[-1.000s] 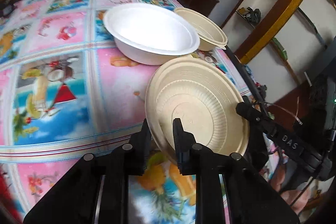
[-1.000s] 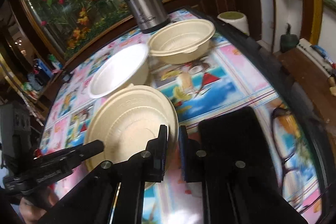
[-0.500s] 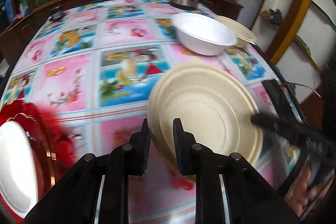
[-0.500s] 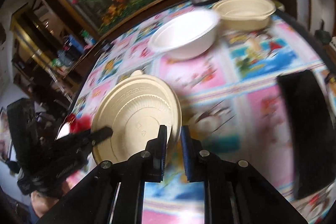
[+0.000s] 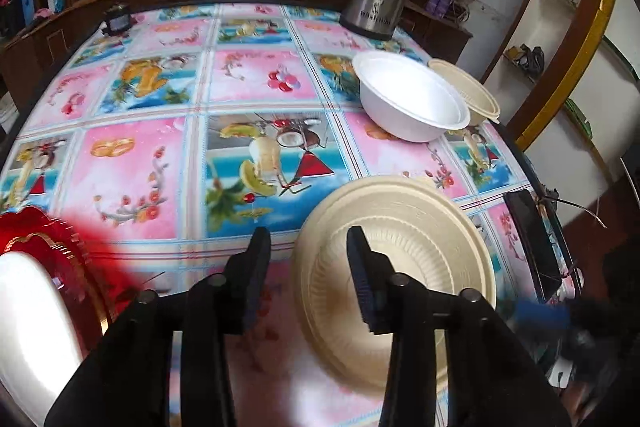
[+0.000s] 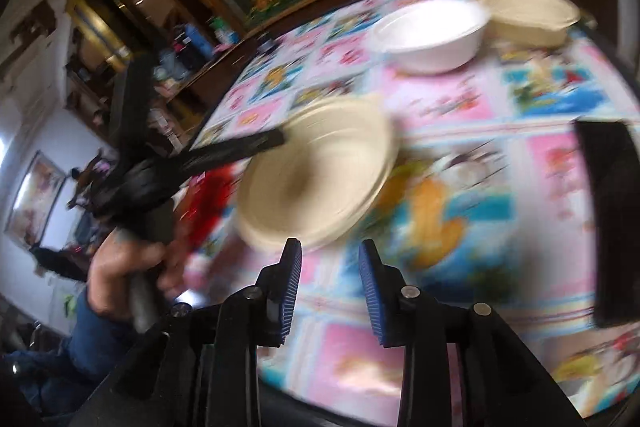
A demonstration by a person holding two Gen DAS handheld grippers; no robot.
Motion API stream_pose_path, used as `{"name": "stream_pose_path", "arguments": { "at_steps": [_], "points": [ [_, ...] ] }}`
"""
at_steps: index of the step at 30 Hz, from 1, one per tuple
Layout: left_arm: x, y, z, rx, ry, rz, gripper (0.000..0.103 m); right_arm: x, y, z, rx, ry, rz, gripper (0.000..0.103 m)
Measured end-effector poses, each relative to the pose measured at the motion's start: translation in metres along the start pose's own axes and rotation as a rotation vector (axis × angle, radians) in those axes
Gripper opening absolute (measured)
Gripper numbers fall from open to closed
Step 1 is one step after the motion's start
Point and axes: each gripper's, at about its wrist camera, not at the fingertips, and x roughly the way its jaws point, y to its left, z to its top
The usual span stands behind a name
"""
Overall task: Organize plates and bowls
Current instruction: 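Carry the beige bowl with the right tool over the red stack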
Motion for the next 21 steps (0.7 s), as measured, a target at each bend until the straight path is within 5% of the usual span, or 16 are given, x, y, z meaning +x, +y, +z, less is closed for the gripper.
{"name": "stream_pose_path", "arguments": {
  "at_steps": [3,8,14,21],
  "points": [
    [-0.017,0.002,-0.013,-0.015,0.005,-0.021,0.042,0.004,-0.016,0.021,0.018,-0.036,-0.051,0.033],
    [-0.026,-0.003,-0.043,-0.033,0.066,-0.074,0.042,0.035,-0.033,0.047,0.055,-0.002,0.031,0.033],
    [-0.005,-0.007,-0.038,-0.014,0.092,-0.091,0.042,0.046,-0.024,0.033,0.079,0.043,0.07,0.02],
    [-0.005,-0.006,-0.017,0.022,0.012,-0.047,0.042,0.014,0.008,-0.008,-0.004,0.111,0.156,0.039]
  ]
}}
